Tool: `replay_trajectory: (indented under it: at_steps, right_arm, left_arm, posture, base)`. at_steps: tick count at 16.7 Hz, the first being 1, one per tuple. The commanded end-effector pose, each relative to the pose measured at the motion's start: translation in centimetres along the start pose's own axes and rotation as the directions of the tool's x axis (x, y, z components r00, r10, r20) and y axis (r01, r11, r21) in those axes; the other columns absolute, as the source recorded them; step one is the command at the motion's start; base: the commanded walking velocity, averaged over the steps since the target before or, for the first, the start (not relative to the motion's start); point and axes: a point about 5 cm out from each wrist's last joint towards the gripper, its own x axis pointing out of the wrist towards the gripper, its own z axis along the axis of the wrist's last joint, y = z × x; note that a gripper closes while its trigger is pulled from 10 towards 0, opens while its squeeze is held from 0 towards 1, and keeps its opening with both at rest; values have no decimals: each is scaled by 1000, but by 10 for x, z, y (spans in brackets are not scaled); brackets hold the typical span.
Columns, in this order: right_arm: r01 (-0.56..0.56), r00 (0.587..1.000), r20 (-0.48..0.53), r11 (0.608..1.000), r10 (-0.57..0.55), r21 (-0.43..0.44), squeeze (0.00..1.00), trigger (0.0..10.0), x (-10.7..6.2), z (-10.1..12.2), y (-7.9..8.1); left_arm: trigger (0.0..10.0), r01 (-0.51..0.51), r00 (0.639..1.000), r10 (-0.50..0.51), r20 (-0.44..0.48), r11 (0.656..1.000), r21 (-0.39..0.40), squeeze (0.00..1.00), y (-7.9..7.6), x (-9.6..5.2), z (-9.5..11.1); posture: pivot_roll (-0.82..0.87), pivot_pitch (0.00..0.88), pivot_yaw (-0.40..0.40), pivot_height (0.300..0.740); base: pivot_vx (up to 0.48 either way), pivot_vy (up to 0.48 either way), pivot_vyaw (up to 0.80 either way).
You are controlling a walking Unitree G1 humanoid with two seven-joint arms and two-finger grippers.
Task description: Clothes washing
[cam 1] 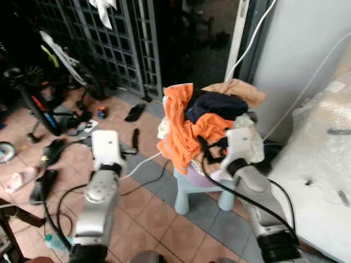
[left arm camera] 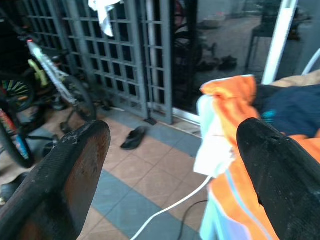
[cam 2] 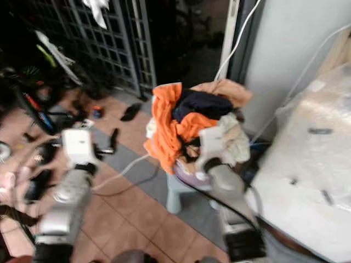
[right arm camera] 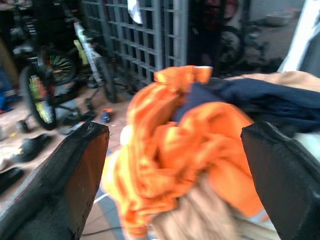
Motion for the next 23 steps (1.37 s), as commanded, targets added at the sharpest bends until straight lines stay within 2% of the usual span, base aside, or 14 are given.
replay_trajectory:
  at_steps: [1,3,11,14,18,20,21,23]
  right_arm:
    - [-9,1000,-11,1000,9,-21,0,10000,0,0,0]
    - [-14,1000,-14,1000,14,-24,0,10000,1,0,2]
    - [-37,997,-68,998,34,-48,0,10000,2,-7,2]
    - [-115,982,-158,991,102,-72,0,10000,0,-19,10]
    - [-300,929,-275,938,246,-175,0,10000,1,-26,28]
    - [-325,919,-292,929,266,-176,0,10000,-1,-29,33]
    - [-314,917,-312,932,248,-183,0,10000,-2,-32,34]
    - [-223,930,-333,959,156,-175,0,10000,3,-35,26]
  left_arm:
    - [10000,5,1000,-5,23,1000,-7,0,-2,1,5]
    - [10000,10,1000,-10,26,1000,-9,0,-2,0,5]
    - [10000,17,1000,-17,22,1000,-7,0,-3,-1,5]
    - [10000,16,1000,-16,6,1000,3,0,-2,-2,4]
    - [10000,21,1000,-21,8,1000,22,0,1,-4,10]
    - [10000,7,1000,-7,0,1000,24,0,4,-9,10]
    - [10000,-2,1000,2,-15,1000,28,0,5,-14,7]
    - [10000,-17,999,19,-35,999,35,0,8,-23,5]
  posture:
    - [-22,0,98,740]
    - [-19,0,98,740]
    - [-9,0,90,740]
    - [5,15,85,740]
    - [16,61,88,740]
    - [35,71,92,740]
    - [40,74,89,740]
    - [61,91,71,740]
  base:
    - [0,0,550]
    - [279,0,625]
    - [317,0,0]
    - [102,0,0]
    - [0,0,0]
    - [0,0,0]
    - [0,0,0]
    - [0,0,0]
